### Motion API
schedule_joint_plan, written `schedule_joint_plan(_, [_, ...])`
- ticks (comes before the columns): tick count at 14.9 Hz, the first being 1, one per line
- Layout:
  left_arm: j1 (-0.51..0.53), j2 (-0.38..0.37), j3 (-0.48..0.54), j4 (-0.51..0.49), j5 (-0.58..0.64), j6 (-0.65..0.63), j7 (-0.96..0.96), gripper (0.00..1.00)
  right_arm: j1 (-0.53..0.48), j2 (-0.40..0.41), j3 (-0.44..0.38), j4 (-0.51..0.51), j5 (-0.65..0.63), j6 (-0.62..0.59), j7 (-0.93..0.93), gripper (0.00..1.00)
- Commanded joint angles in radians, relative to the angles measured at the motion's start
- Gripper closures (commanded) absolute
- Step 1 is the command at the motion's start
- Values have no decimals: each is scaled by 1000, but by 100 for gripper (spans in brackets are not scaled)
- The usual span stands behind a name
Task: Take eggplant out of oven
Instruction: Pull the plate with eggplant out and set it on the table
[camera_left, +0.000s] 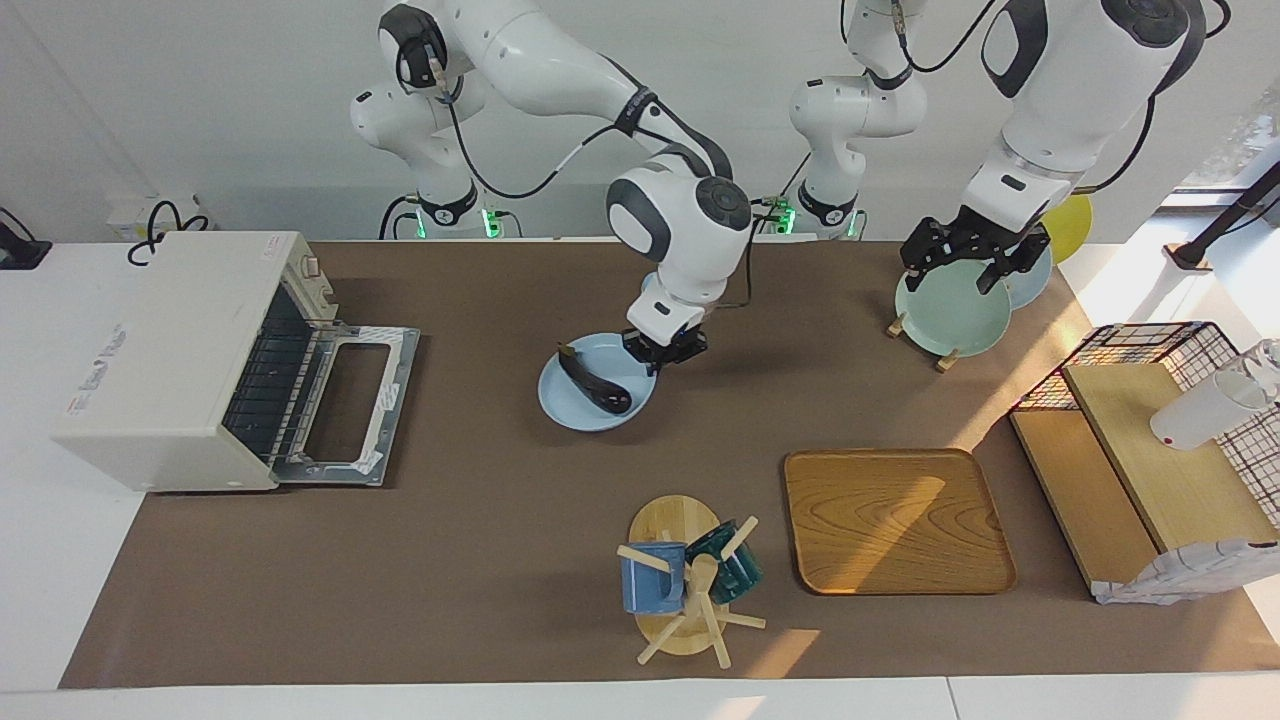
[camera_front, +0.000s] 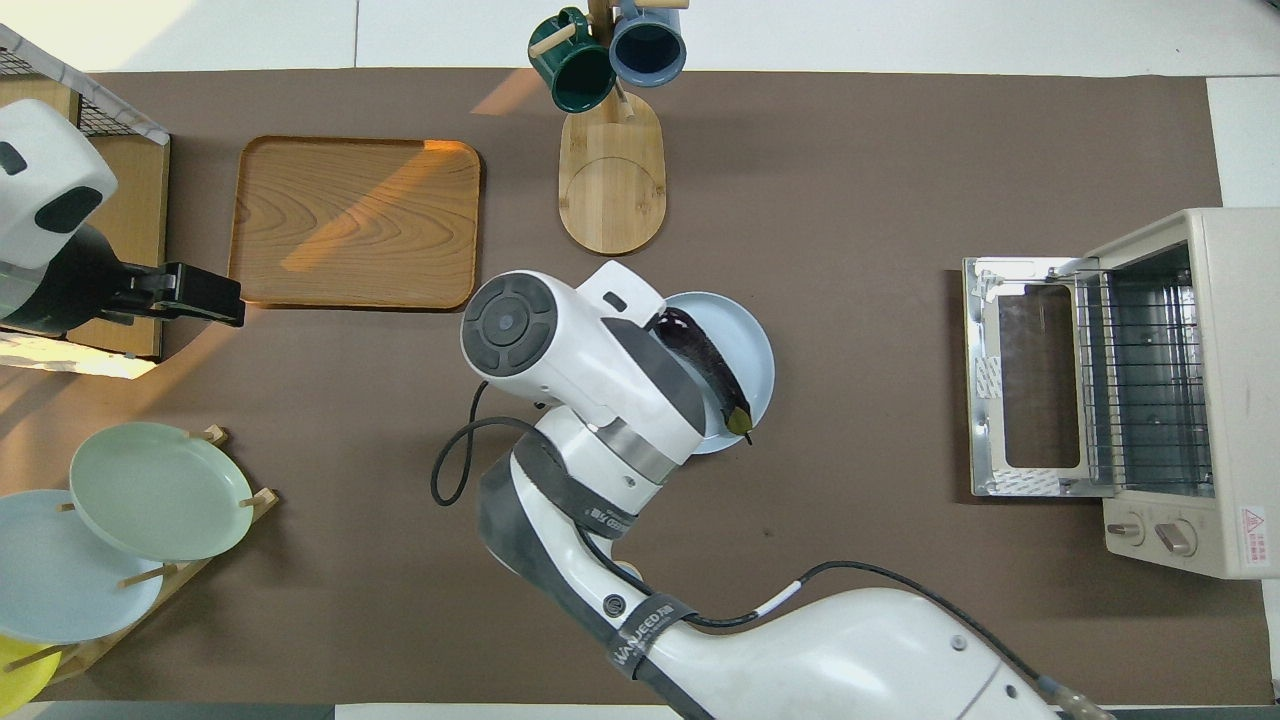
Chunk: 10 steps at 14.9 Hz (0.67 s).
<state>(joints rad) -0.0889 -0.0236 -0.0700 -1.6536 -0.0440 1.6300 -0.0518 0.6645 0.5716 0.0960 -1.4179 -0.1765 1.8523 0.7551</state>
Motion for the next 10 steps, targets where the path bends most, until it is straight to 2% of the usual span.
schedule_joint_plan(1, [0,1,3,-8,10,27,-5,0,52,63,-1,48,11,22,79,100])
schedule_joint_plan(4, [1,-4,3,-34,10,50,-3,0,52,63,-1,39,41,99,136,100])
schedule_joint_plan(6, [1,-4,1,-34,9,51,-3,0,50,73,-1,39,112,164,215,100])
schedule_joint_plan(8, [-2,-1,1,-35,9,54,-5,0,52,68,-1,-4,120,254,227,77])
schedule_joint_plan(10, [-5,1,1,-35,7,67,-10,0,50,60,-2,11,104,258,227,75])
